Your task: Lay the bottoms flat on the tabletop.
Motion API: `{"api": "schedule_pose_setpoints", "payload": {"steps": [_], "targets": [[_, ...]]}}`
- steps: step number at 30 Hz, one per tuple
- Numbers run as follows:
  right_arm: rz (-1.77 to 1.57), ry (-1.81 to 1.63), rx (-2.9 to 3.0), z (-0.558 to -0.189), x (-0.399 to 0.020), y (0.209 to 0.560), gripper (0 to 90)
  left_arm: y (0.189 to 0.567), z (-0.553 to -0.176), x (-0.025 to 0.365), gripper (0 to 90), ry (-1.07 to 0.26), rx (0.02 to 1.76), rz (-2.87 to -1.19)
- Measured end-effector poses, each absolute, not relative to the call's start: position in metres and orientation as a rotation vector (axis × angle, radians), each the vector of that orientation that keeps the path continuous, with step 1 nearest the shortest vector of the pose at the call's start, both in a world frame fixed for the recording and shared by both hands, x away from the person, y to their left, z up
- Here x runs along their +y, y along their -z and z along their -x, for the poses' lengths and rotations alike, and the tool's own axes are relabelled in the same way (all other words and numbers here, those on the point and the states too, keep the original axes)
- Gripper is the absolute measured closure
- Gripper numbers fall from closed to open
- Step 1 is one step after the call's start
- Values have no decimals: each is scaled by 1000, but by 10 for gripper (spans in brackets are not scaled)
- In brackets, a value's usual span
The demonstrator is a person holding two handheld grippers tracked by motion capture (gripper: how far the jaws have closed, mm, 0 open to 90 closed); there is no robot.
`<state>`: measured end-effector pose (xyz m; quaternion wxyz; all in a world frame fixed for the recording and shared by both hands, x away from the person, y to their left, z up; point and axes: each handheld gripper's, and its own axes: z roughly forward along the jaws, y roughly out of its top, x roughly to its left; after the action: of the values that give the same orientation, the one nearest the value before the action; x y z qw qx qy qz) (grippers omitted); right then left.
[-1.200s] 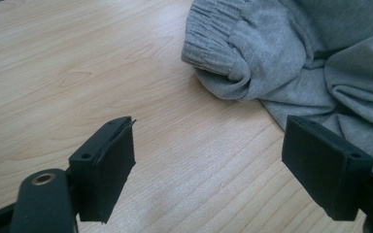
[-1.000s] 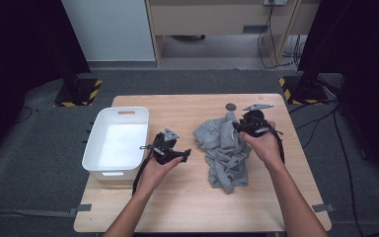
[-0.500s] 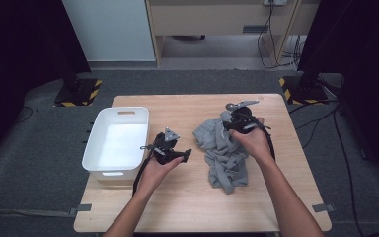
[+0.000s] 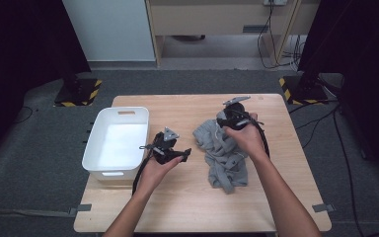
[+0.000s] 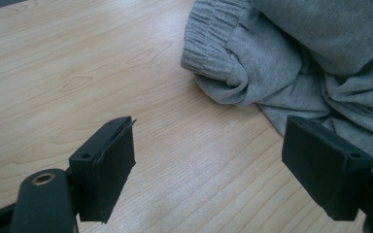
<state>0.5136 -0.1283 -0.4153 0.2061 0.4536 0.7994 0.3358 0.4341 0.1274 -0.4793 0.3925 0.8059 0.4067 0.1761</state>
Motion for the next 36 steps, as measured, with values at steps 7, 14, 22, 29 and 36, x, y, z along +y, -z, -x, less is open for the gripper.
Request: {"api": "schedule_pose_setpoints", "payload": {"steps": [7, 14, 22, 29, 36], "targets": [[-1289, -893, 2218, -524, -118, 419, 555, 481, -434, 125, 188, -445, 1028, -2055], [-1295, -807, 2219, -529, -109, 431, 500, 480, -433, 126, 188, -445, 1026, -2052], [-1262, -788, 2271, -512, -112, 438, 422, 481, -433, 125, 188, -445, 1024, -2059], [-1235, -776, 2323, -490, -125, 455, 407, 481, -433, 125, 187, -446, 1027, -2062], [-1241, -760, 2346, -479, -137, 473, 413, 482, -432, 122, 186, -444, 1020, -2074]]}}
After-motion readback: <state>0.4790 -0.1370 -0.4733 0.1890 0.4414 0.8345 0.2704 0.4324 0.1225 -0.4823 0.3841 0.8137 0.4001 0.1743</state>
